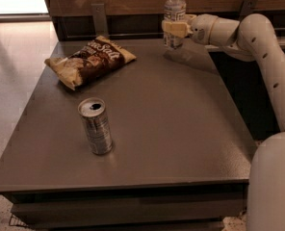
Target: Pick blue plastic bottle
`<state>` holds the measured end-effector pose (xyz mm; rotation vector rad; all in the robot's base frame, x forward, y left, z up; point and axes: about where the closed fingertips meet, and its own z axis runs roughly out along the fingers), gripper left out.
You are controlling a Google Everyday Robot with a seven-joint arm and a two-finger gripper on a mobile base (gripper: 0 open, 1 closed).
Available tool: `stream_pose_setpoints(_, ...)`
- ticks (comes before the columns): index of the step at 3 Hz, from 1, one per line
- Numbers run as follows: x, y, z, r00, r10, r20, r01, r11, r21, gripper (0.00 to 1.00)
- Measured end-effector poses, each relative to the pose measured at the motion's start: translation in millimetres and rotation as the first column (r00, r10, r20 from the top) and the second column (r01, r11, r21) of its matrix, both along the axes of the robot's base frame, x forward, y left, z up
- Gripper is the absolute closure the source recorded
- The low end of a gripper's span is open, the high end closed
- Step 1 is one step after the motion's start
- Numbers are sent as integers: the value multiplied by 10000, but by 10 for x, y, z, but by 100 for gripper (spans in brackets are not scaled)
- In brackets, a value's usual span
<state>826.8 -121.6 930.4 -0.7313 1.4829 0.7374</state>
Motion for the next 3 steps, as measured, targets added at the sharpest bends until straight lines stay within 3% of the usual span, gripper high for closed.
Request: stream_pose_setpoints(3,-298,-390,907,9846,-1056,1390,1128,9926,-452,100)
